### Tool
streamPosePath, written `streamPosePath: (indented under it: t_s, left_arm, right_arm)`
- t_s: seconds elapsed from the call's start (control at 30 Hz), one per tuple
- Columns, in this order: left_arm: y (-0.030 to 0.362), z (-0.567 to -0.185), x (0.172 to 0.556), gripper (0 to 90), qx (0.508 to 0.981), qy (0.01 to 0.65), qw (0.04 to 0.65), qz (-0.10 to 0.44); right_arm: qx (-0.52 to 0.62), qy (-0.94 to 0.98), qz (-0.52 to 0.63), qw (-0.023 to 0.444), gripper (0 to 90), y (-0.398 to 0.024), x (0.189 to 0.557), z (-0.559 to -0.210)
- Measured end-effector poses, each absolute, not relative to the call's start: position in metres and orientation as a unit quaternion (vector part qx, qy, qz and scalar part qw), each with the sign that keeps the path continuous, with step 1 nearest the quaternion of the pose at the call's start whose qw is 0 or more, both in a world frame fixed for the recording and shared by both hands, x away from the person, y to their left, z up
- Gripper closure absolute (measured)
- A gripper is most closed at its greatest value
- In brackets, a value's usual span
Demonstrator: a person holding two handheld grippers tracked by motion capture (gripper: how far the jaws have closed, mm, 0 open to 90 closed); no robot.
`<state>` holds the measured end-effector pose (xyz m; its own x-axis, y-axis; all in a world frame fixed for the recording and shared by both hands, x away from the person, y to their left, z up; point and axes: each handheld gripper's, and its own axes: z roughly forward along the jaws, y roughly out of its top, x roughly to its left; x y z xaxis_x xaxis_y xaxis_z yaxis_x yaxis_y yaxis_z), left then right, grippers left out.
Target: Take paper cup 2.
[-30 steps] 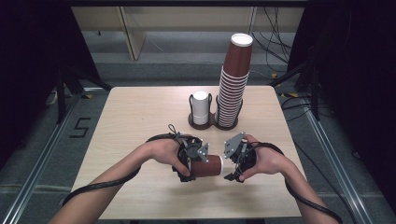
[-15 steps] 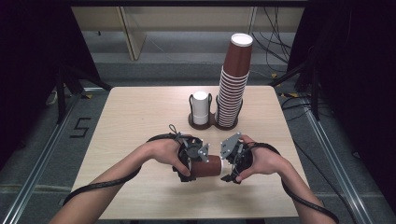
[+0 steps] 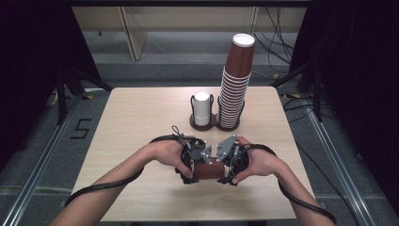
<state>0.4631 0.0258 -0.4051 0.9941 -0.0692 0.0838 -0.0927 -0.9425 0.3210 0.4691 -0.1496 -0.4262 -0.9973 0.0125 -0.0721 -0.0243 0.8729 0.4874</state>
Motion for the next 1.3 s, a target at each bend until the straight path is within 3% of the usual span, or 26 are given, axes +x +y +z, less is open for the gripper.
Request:
streamPosePath:
  t_s: [0.23, 0.3, 0.33, 0.9, 1.3]
  left_arm:
    - [0.0257, -0.4051, 0.4627, 12.2, 0.983, -0.044, 0.177, 0.034]
    - [0.0276, -0.4063, 0.4557, 12.2, 0.983, 0.005, 0.181, 0.024]
    - [0.026, -0.4038, 0.4625, 12.2, 0.984, -0.046, 0.168, 0.034]
    - [0.0246, -0.4009, 0.4613, 12.2, 0.982, -0.05, 0.177, 0.038]
    - [0.0278, -0.4015, 0.4605, 7.4, 0.978, -0.064, 0.191, 0.052]
  right_arm:
    - [-0.01, 0.965, 0.259, 0.038, 12.0, -0.1451, 0.4694, -0.428]
    - [0.0, 0.965, 0.261, 0.034, 13.4, -0.1448, 0.4683, -0.4284]
    - [0.0, 0.965, 0.261, 0.034, 14.3, -0.1444, 0.4681, -0.4284]
    - [0.021, 0.967, 0.253, 0.018, 23.6, -0.1441, 0.4646, -0.4322]
    - [-0.025, 0.96, 0.275, 0.05, 24.5, -0.1453, 0.469, -0.4356]
